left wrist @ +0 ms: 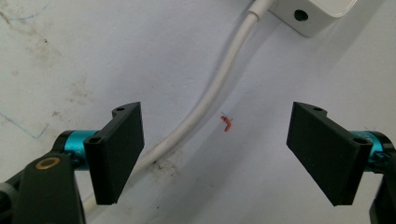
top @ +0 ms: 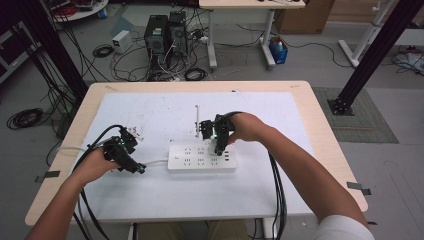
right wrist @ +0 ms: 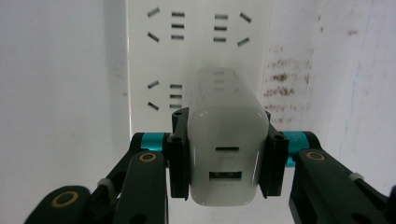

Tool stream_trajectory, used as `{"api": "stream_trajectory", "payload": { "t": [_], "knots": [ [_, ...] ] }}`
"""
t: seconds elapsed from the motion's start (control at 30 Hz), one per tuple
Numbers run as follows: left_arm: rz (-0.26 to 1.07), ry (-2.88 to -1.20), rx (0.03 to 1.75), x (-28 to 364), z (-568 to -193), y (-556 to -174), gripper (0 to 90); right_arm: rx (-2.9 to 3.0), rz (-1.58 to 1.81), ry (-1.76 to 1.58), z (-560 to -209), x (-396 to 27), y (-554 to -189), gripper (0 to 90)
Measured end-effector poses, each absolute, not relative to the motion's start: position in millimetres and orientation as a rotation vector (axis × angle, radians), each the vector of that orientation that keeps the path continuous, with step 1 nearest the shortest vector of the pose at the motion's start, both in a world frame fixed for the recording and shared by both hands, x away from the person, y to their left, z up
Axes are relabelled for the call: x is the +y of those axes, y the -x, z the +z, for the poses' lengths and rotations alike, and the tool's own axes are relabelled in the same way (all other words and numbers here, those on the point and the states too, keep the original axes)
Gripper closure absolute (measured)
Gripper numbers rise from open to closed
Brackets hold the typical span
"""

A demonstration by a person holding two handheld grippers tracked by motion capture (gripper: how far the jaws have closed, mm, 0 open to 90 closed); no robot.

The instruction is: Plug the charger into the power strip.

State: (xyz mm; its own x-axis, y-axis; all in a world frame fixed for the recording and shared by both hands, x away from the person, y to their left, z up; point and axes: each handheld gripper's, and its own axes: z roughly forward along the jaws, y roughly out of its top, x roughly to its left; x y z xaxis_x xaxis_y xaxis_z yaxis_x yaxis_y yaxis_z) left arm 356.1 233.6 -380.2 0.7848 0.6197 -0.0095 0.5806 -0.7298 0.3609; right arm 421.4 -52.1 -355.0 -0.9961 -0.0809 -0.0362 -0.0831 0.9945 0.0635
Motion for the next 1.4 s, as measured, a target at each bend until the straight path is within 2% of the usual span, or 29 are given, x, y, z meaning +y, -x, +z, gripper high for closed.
{"api": "stream_trajectory", "payload": {
  "t": [0.57,0.93,1.3,1.4],
  "knots": [
    [0.147,-2.610,0.929,234,-383,-356,19.1,3.101,-0.081,0.130,-364,-26,-419,62.5],
    [0.147,-2.589,0.925,232,-385,-357,19.2,3.034,-0.017,0.084,-368,-33,-408,62.7],
    [0.147,-2.593,0.917,229,-385,-356,19.1,3.147,-0.045,0.030,-370,-29,-426,62.6],
    [0.153,-2.594,0.908,230,-384,-354,19.2,3.074,-0.080,0.078,-372,-26,-415,62.7]
  ]
}}
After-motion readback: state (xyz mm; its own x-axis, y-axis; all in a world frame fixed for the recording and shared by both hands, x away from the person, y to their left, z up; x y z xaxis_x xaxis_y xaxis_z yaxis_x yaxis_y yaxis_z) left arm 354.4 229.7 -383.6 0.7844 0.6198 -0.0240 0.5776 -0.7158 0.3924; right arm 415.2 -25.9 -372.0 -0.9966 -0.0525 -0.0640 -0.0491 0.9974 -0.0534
